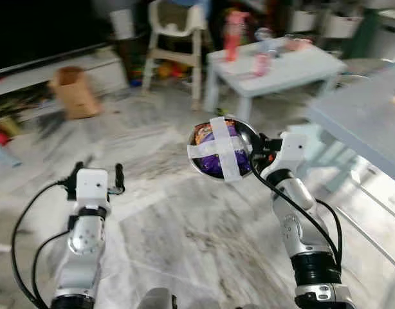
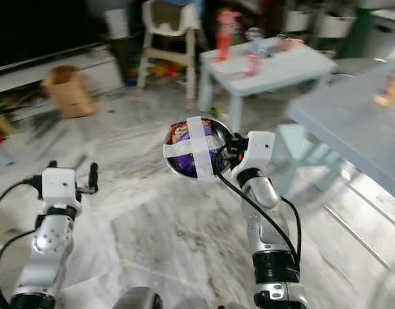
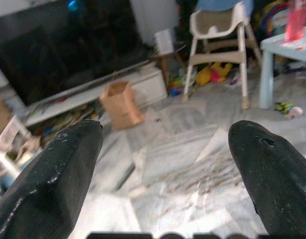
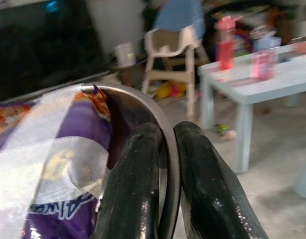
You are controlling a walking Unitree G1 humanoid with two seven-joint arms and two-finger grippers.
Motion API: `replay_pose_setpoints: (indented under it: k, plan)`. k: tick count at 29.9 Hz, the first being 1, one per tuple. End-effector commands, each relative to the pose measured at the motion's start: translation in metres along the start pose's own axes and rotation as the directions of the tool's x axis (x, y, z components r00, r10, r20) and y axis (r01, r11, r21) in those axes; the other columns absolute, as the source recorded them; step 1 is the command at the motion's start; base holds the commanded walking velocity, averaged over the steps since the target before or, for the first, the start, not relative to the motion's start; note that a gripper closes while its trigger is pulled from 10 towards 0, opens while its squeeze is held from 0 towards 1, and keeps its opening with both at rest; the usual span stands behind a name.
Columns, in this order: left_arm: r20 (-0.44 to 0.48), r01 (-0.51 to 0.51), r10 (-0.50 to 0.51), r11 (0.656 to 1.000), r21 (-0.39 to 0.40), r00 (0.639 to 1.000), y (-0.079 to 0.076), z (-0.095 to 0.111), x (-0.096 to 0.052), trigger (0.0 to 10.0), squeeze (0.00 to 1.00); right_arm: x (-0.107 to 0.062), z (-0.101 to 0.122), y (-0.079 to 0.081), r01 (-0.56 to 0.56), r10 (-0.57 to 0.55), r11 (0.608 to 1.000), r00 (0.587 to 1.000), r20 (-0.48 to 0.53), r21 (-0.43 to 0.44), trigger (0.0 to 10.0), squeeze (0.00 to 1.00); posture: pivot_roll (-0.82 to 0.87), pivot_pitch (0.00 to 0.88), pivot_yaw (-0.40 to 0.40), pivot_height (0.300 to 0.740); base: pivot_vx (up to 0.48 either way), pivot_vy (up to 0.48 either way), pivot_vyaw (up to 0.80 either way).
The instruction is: Restocking fridge
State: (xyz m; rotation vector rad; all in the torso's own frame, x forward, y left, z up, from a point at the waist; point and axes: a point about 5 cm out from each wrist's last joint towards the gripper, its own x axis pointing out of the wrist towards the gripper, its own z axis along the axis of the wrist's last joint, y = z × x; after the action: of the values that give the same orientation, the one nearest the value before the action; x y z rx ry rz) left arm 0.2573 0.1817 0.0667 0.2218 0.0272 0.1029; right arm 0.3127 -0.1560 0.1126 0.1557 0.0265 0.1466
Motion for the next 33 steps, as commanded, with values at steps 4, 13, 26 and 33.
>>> replay_pose_setpoints:
  k: [4,13,26,33]
  plan:
    - [0.006,0.025,-0.025,1.0,-0.008,1.0,-0.007,0.003,0.0,10.0,0.0,0.001,0.003,-0.004,0.017,-0.018,1.0,1.0,0.025,0.019,10.0,0.0,0.1,0.0,0.011,0.74,0.0,0.0,0.79]
    - [-0.005,0.022,-0.022,0.999,-0.026,1.0,-0.008,-0.001,0.002,10.0,0.0,-0.005,-0.005,-0.003,0.02,-0.02,0.999,1.0,0.009,0.025,10.0,0.0,0.07,0.0,0.016,0.74,0.0,0.0,0.79]
    - [0.029,0.038,-0.037,0.998,-0.049,0.999,-0.015,0.009,0.007,10.0,0.0,-0.002,-0.004,-0.001,0.021,-0.022,0.999,1.0,0.022,0.032,10.0,0.0,0.06,0.0,0.028,0.74,0.0,0.0,0.79]
    - [0.035,0.018,-0.015,0.997,-0.071,0.999,-0.01,0.011,0.0,10.0,0.0,-0.015,-0.011,-0.008,0.045,-0.045,0.999,0.999,0.002,0.02,10.0,0.0,0.07,0.0,0.018,0.74,0.0,0.0,0.79]
